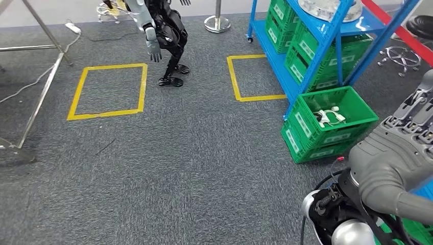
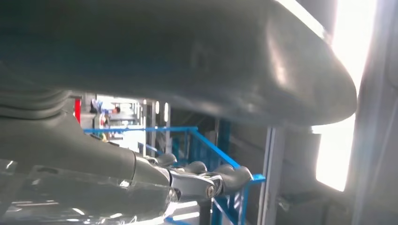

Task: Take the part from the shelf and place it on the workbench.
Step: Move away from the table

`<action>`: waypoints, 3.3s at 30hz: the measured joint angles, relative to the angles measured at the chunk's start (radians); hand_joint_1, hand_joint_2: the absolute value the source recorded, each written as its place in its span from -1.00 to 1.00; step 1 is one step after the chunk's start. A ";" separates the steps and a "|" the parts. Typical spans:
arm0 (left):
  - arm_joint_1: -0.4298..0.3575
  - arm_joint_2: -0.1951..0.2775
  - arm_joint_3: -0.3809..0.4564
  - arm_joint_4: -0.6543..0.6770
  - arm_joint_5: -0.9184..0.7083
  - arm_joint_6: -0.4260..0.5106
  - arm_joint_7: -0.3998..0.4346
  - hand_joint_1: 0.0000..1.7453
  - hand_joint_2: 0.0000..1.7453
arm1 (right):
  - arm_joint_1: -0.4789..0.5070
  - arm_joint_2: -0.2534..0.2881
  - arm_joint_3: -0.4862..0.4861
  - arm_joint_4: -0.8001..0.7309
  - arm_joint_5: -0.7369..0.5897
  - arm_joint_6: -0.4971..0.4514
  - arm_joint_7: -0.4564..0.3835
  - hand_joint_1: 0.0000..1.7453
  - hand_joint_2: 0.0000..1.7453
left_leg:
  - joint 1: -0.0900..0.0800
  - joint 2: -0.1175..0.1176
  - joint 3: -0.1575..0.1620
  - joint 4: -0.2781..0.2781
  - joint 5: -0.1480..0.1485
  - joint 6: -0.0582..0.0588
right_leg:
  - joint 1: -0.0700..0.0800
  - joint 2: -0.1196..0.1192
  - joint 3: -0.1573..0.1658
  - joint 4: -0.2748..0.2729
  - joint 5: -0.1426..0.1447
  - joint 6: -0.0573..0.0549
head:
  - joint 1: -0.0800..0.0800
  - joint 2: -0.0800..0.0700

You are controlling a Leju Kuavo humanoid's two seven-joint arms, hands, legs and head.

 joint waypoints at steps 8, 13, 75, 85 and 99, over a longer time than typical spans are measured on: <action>0.004 0.001 -0.003 0.000 -0.023 -0.027 0.001 -1.00 -1.00 | -0.009 0.000 0.002 0.002 0.020 0.000 0.007 -1.00 -1.00 | 0.002 0.152 0.044 -0.024 -0.022 0.020 | -0.005 -0.121 -0.150 0.265 -0.097 0.041 | 0.030 0.000; 0.002 -0.001 -0.006 -0.001 -0.036 -0.036 0.002 -1.00 -1.00 | -0.024 0.001 0.011 0.003 0.044 0.000 0.024 -1.00 -1.00 | -0.001 0.213 0.078 -0.026 -0.050 0.002 | 0.003 -0.182 -0.036 0.022 0.038 0.024 | 0.046 0.000; 0.005 0.001 -0.041 -0.011 -0.082 -0.062 0.004 -1.00 -1.00 | -0.074 -0.002 0.073 0.033 0.043 0.000 0.045 -1.00 -1.00 | -0.001 0.216 0.070 -0.009 -0.062 0.001 | 0.008 -0.189 -0.036 0.017 0.027 0.019 | 0.045 0.000; 0.009 -0.002 -0.044 -0.010 -0.094 -0.063 0.001 -1.00 -1.00 | -0.086 -0.007 0.074 0.034 0.052 0.000 0.060 -1.00 -1.00 | 0.004 0.095 -0.086 0.254 -0.150 -0.021 | 0.006 -0.092 -0.013 -0.009 0.019 -0.020 | 0.008 0.000; 0.016 -0.001 -0.047 -0.010 -0.105 -0.066 -0.001 -1.00 -1.00 | -0.095 -0.012 0.082 0.046 0.045 0.000 0.075 -1.00 -1.00 | 0.004 0.141 0.043 -0.010 -0.033 0.023 | -0.008 -0.119 -0.159 0.264 -0.096 0.048 | 0.025 0.000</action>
